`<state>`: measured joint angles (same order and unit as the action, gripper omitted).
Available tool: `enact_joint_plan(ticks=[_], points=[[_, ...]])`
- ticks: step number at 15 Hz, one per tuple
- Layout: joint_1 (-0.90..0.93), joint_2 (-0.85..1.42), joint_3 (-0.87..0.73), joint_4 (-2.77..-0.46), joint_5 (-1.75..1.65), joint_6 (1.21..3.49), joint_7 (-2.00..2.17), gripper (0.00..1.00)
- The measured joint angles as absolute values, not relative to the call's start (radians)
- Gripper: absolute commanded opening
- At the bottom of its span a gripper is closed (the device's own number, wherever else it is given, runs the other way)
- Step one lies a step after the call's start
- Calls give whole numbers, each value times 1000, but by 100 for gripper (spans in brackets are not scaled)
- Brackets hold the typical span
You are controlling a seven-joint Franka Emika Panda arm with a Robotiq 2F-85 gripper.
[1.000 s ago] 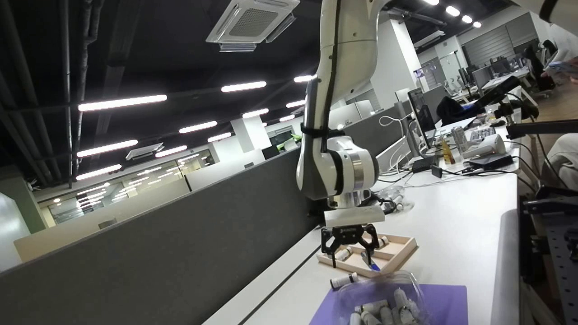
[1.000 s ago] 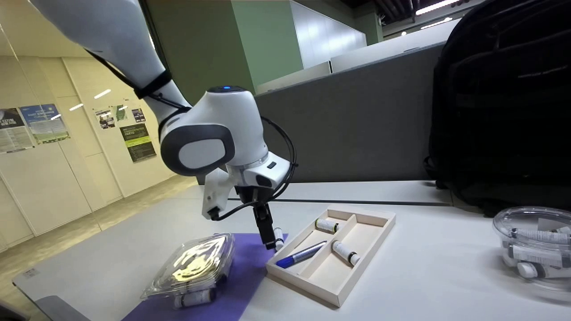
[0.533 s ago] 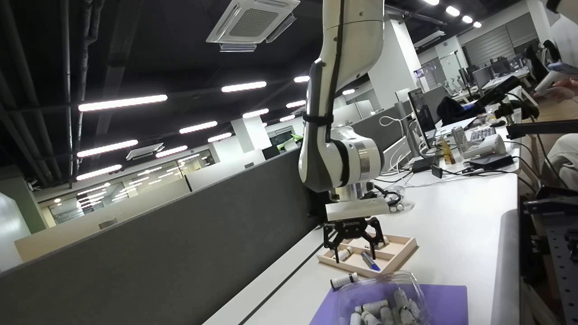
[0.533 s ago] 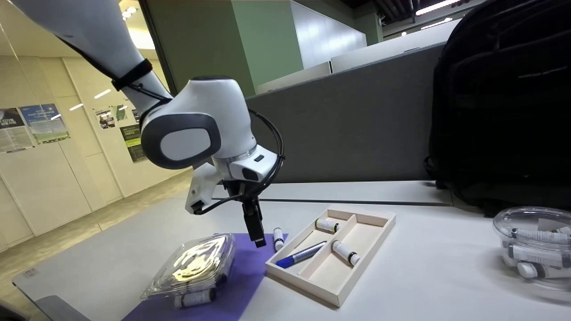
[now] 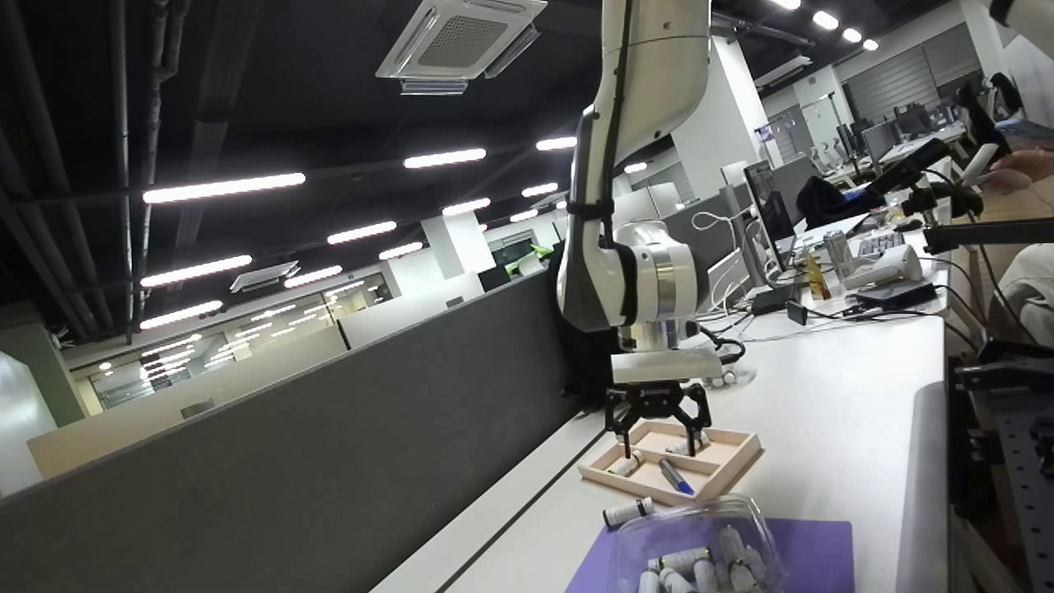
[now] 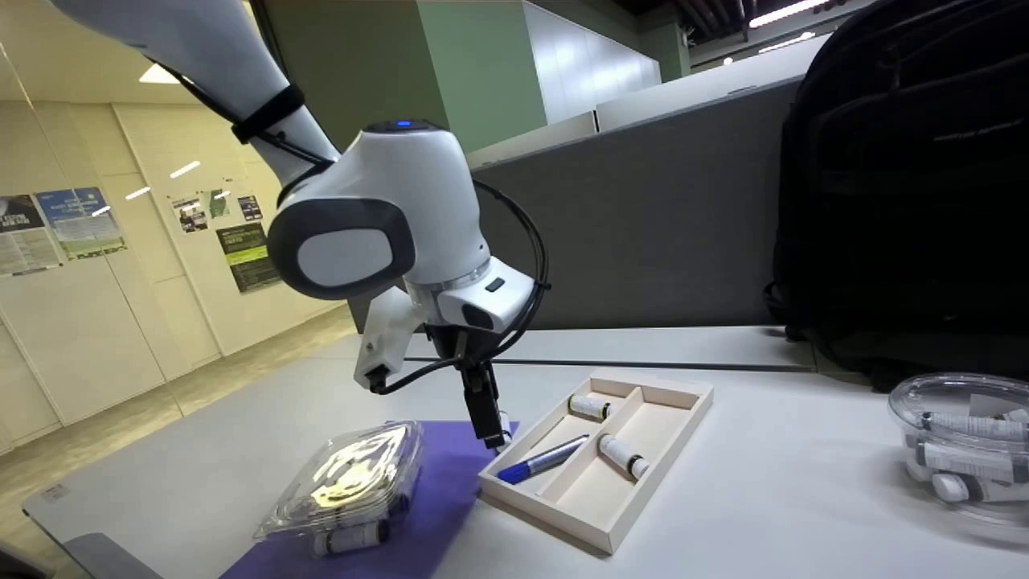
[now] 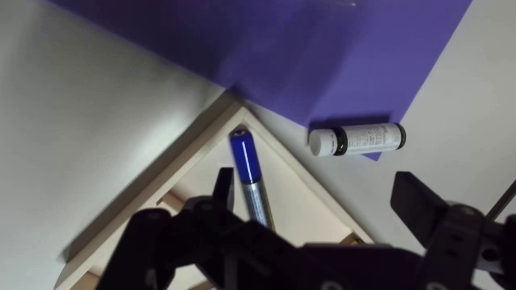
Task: Remove the marker from the tray and put it on the table
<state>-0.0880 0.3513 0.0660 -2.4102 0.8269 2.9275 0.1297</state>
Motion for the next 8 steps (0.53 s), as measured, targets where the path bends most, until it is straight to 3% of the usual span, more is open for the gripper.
enact_joint_plan(ticks=[8], points=[[-164, 368, 53, -2399, 828, 2861, 126, 100]])
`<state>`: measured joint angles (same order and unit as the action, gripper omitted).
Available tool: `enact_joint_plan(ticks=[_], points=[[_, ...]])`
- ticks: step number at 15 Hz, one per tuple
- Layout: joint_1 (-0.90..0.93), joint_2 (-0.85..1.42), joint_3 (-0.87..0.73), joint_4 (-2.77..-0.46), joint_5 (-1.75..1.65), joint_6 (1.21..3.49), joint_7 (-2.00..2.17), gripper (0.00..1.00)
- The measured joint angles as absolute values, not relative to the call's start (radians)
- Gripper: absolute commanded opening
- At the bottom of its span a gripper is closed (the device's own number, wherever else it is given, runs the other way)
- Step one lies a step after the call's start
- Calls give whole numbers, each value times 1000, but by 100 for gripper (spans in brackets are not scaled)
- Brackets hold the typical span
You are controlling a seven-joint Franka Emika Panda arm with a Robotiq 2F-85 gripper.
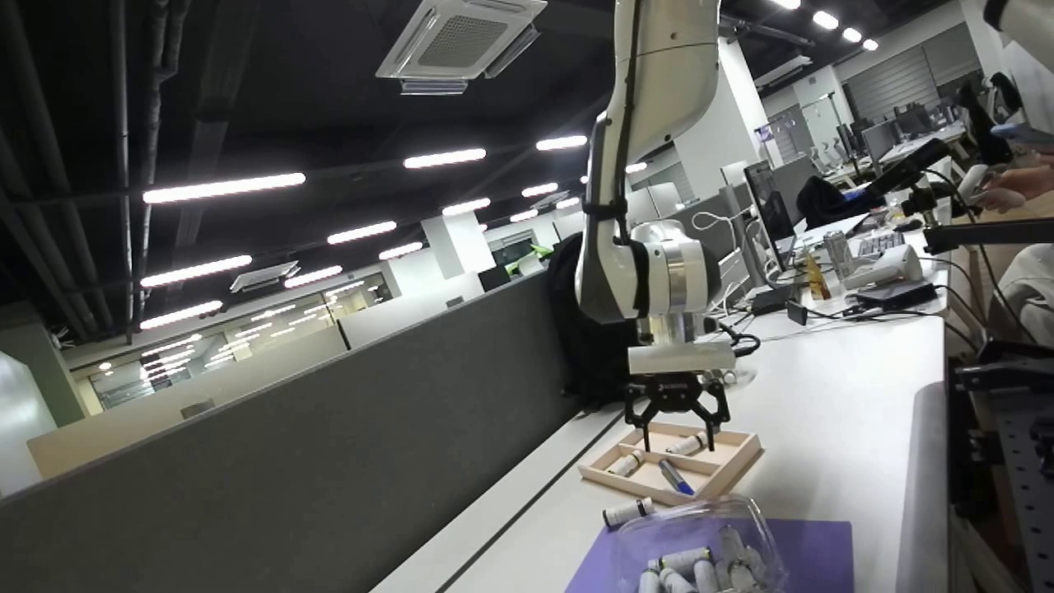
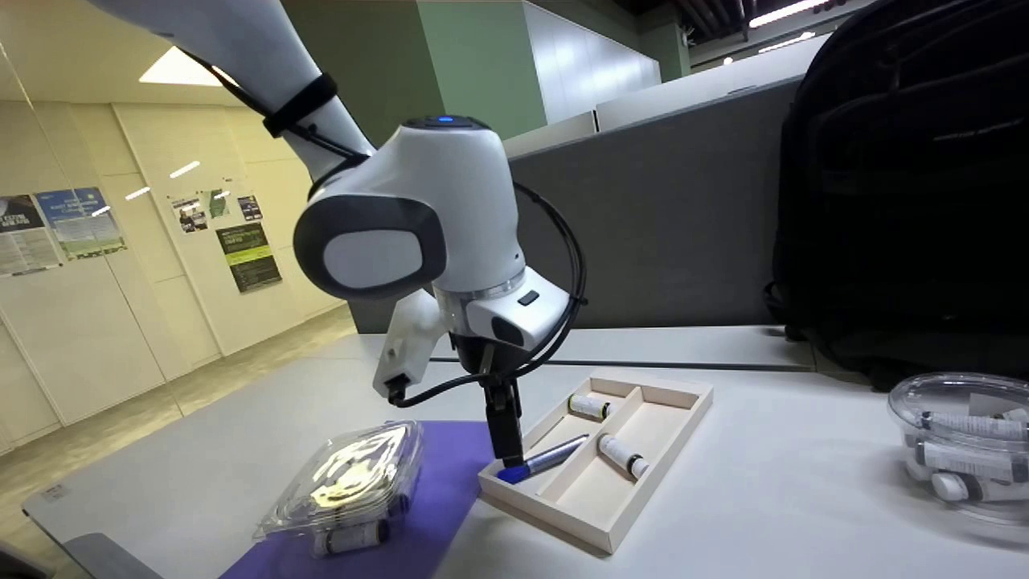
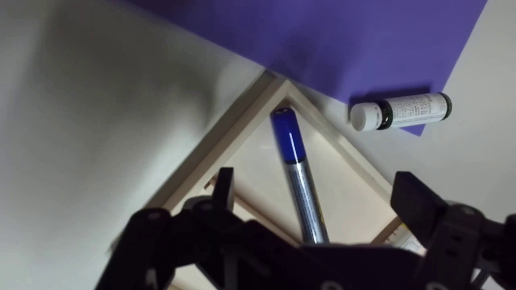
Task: Remove the marker from the tray and put it on the table
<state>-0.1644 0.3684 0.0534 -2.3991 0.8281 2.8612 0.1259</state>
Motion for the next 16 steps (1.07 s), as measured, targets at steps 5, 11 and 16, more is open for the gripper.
enact_joint_plan(ticks=[5, 11, 16], points=[[-199, 405, 60, -2366, 873, 2848, 120, 100], [-208, 429, 67, -2337, 886, 2849, 115, 100], [-207, 467, 63, -2313, 886, 2861, 134, 100]])
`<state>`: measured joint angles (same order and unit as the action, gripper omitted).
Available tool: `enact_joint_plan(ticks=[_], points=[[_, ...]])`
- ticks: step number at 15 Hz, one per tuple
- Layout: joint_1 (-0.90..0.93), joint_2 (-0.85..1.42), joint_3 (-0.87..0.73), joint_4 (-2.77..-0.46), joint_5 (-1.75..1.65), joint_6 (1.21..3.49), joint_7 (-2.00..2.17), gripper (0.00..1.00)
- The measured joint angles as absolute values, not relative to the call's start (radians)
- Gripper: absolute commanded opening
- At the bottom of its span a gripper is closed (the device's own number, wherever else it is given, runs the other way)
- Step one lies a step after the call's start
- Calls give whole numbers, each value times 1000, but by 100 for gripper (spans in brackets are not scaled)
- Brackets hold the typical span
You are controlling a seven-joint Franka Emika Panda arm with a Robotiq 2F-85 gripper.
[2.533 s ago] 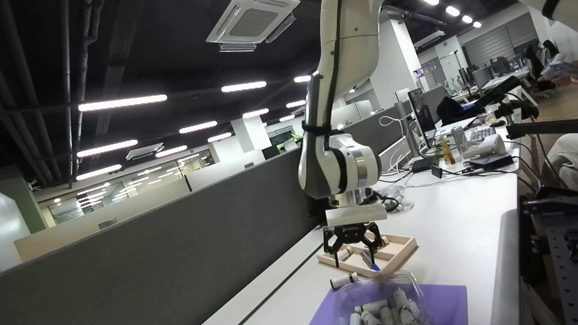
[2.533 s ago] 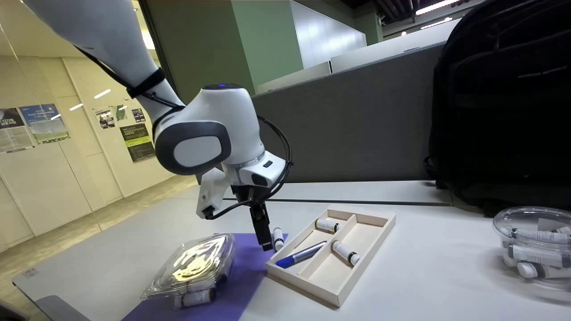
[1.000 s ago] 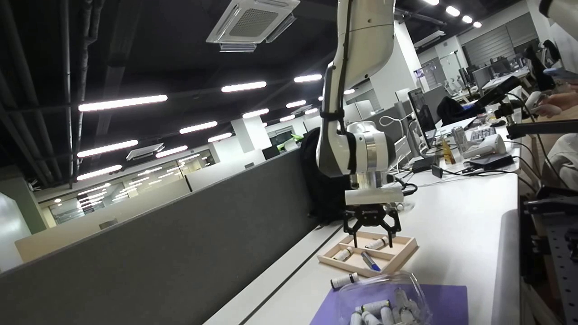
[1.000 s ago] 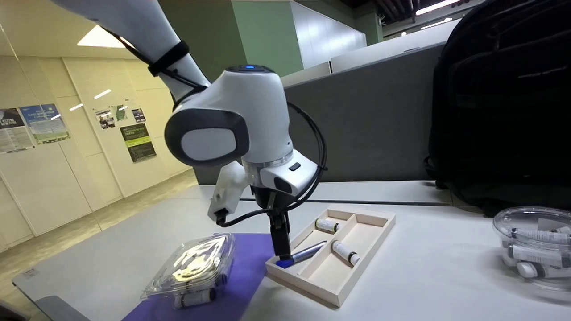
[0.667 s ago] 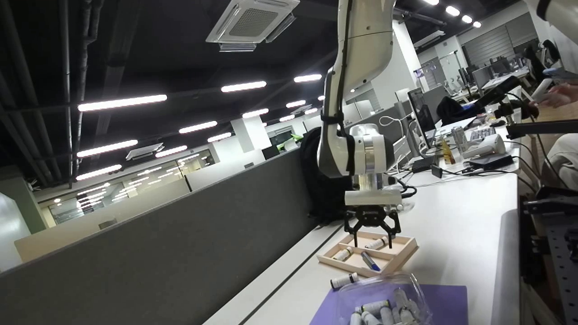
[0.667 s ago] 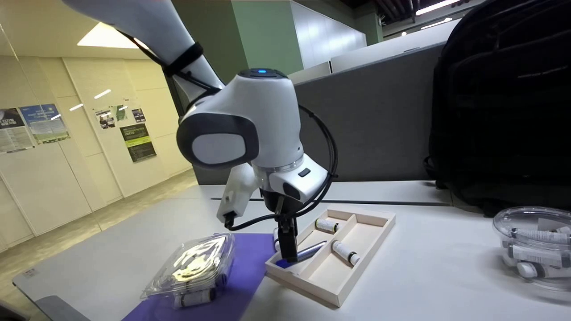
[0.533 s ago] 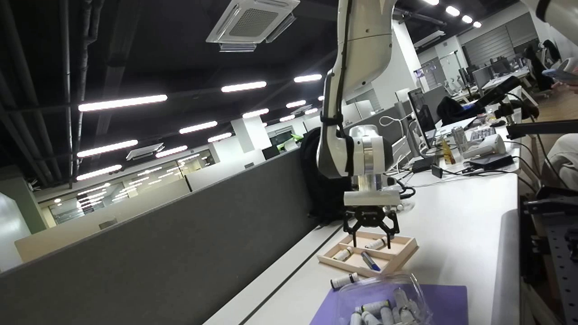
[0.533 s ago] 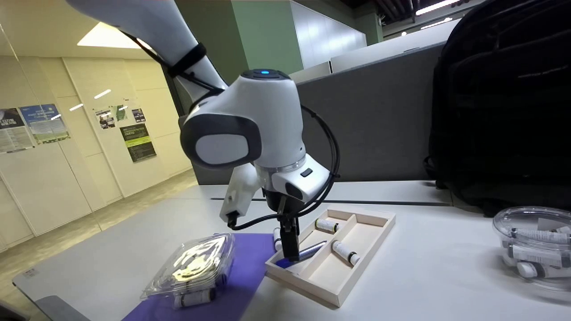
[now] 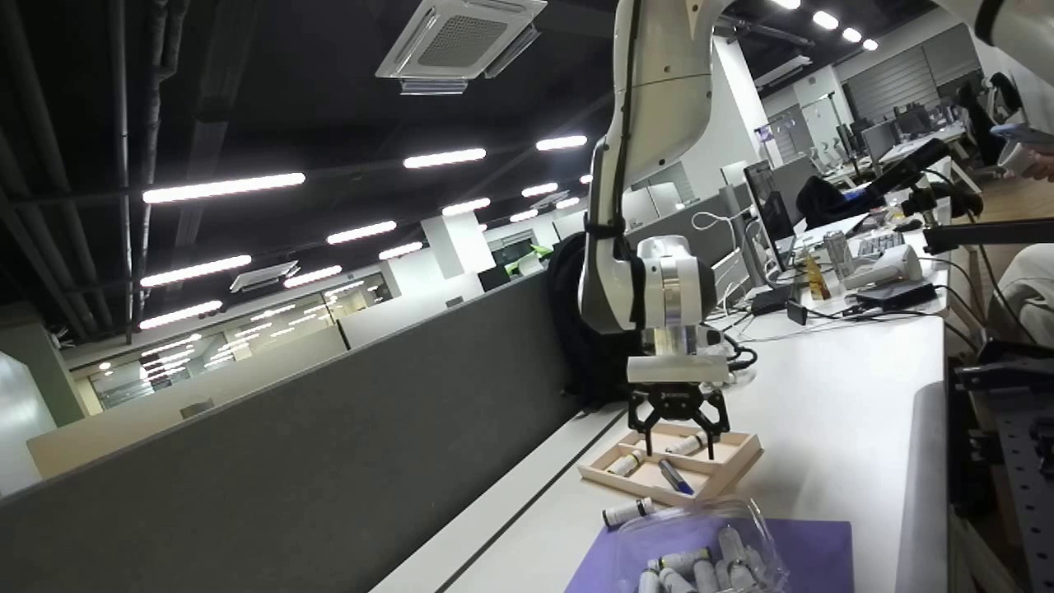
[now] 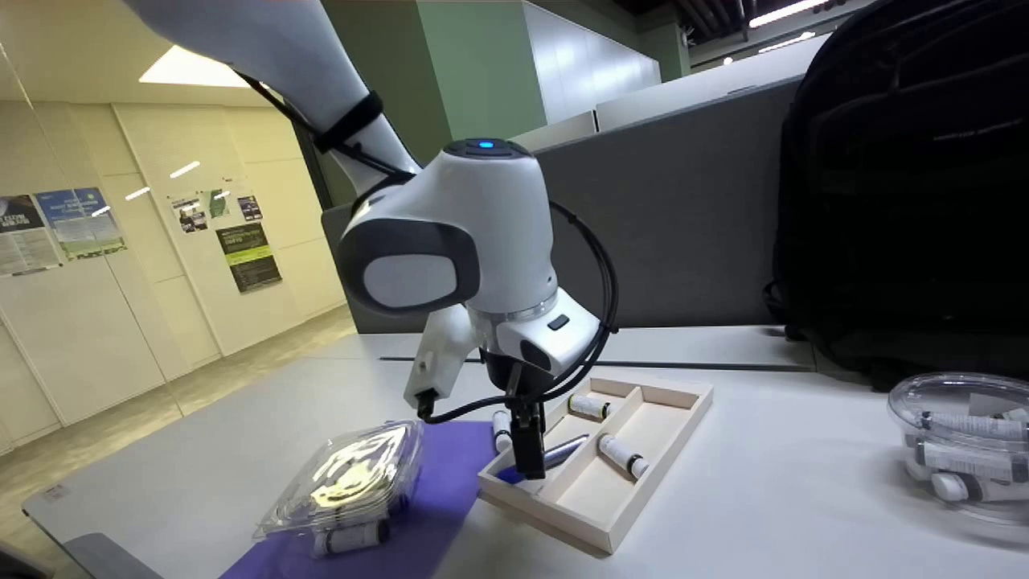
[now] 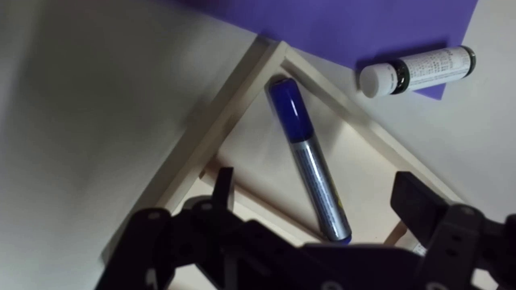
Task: Remove the marker from the tray and put it on the table
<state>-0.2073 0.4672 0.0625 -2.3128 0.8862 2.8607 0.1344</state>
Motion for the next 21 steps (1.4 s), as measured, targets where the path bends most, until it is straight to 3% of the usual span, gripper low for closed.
enact_joint_plan(ticks=[21], points=[[-201, 564, 112, -2190, 969, 2911, 187, 100]])
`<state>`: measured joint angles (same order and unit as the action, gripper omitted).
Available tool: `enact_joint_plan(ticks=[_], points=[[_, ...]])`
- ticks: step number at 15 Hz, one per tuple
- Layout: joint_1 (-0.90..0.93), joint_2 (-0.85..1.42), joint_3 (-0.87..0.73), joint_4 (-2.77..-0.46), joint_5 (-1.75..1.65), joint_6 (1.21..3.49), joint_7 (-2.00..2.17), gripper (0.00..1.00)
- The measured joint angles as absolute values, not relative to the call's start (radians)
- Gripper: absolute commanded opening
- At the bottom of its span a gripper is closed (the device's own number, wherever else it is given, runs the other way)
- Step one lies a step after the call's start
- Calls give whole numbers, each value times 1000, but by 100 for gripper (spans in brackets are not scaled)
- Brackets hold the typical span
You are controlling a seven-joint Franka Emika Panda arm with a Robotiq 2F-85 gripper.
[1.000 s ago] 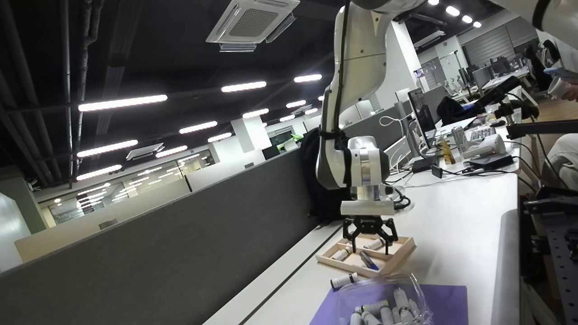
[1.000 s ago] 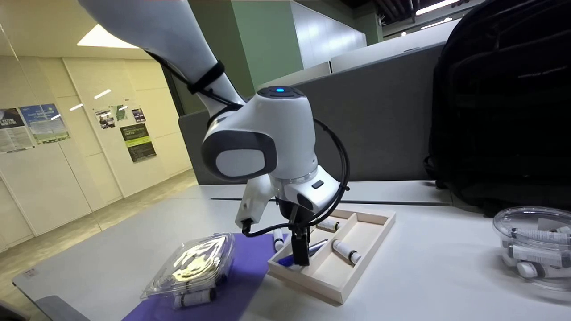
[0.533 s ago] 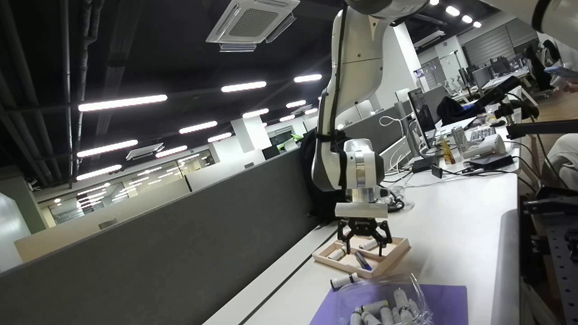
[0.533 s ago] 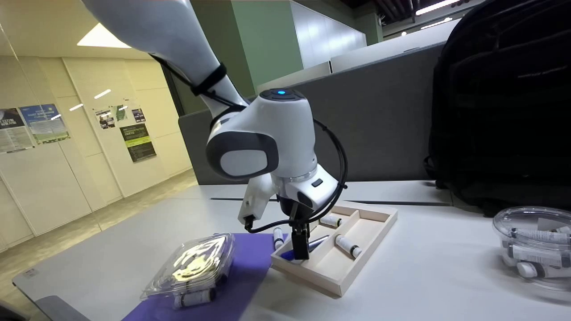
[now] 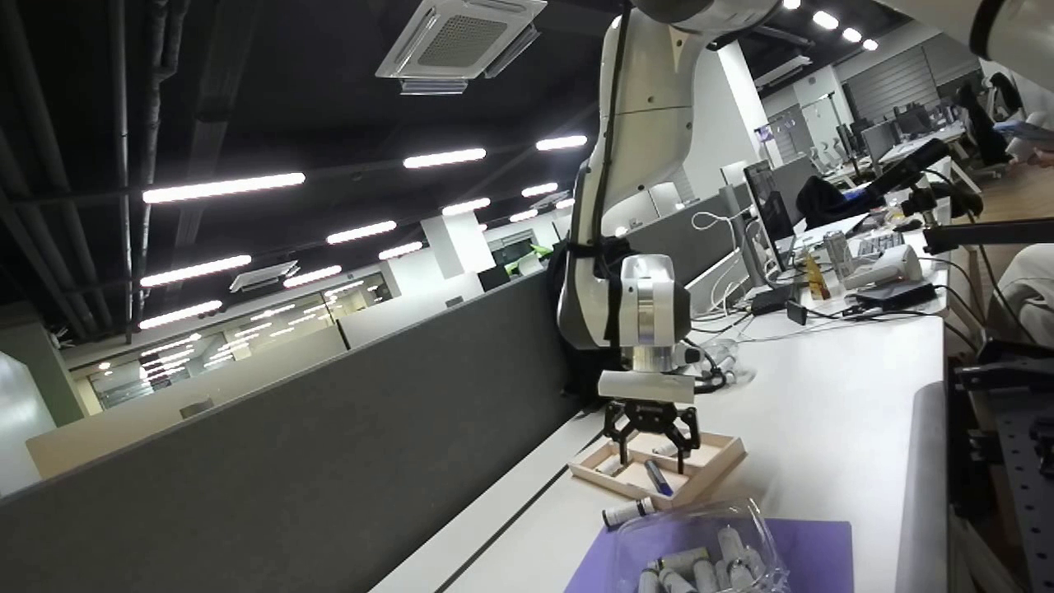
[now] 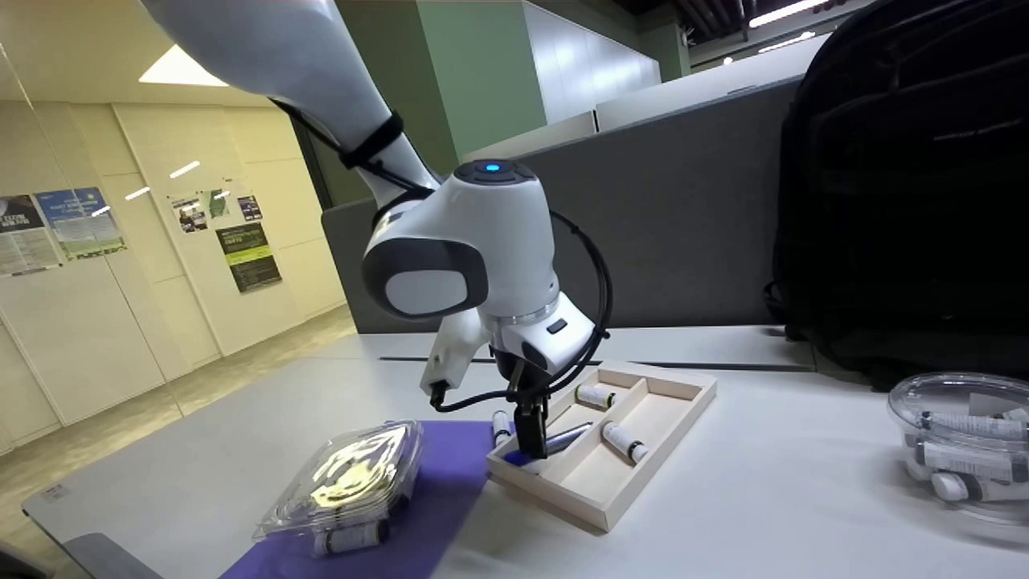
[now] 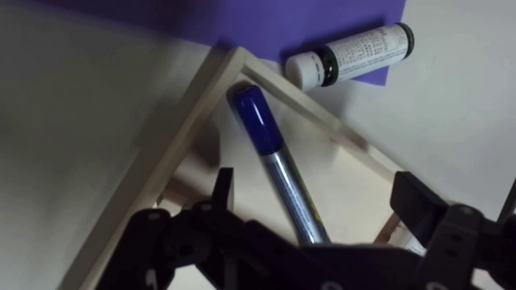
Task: Remove the marker from the tray and put it on the table
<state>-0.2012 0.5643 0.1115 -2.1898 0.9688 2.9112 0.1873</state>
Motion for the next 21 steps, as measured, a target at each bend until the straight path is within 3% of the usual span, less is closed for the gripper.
enact_joint_plan(ticks=[10, 21], points=[[-209, 574, 170, -2173, 1154, 2973, 185, 100], [-205, 610, 112, -2167, 1152, 2969, 216, 100]])
